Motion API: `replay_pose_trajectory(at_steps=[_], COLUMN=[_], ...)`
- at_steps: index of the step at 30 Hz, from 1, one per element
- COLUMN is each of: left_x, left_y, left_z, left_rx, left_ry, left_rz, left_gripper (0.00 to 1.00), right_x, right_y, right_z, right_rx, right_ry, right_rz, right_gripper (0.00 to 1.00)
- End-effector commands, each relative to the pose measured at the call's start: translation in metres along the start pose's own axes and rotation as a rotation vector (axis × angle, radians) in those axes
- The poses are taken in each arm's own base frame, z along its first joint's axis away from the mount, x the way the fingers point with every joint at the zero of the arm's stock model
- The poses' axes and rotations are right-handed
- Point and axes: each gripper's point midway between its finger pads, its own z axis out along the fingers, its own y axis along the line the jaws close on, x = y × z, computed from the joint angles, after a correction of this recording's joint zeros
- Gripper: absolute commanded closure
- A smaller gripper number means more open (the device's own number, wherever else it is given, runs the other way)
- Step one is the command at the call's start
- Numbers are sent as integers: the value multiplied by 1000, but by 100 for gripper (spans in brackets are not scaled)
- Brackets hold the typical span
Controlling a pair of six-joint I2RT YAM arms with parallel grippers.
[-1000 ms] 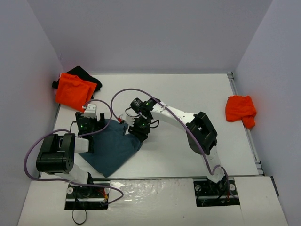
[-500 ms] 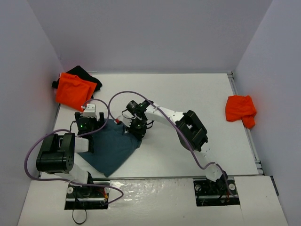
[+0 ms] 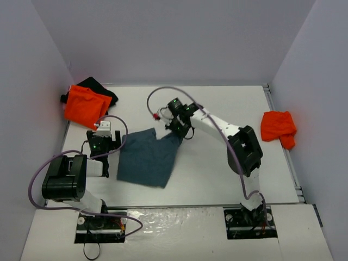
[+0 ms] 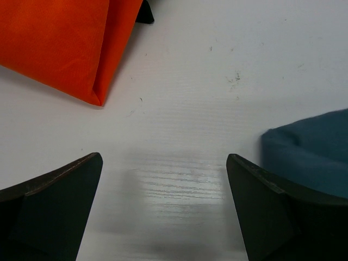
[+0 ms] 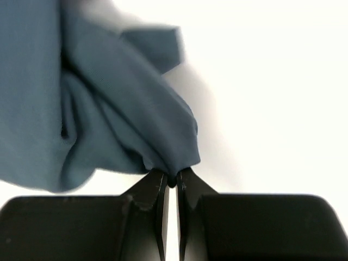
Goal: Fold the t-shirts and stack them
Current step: Flatten out the tshirt
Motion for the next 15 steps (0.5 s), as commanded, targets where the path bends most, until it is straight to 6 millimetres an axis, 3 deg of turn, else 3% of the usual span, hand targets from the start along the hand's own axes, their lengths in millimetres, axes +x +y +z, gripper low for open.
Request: replay_pose_trajectory(at_steps=[1,5,6,7,8,11,13,15], left_x=[-43,-43,-43,-43,-43,-43,-43,-43], left_y=[2,2,2,2,2,2,2,3], left_z=[8,8,8,9,9,9,9,8], left_rx=[-9,-9,-9,-11,-11,-10,-10,-11], left_ry=[-123,-124,-123,-124,-124,-122,-123,-124], left_rz=[-5,-5,-5,-5,-5,-6,-5,-4], left_gripper=[3,3,3,3,3,3,3,3], right_x=[-20,-5,-9,-20,-19,-30,-38,-59], right_y=[-162,-203,-199,-180,-178,-177,-184,-150], right_z=[-202,-280,-280,-272,-272,-295,-291,-278], right_rx=[642,856,839,745,778,840,733,475], right_ry=[-343,-493,-512,-532,-503,-568,-615,-645], right_rz=[264,390,379,298,287,359,382,238], right_gripper=[100,100,100,100,100,100,100,100])
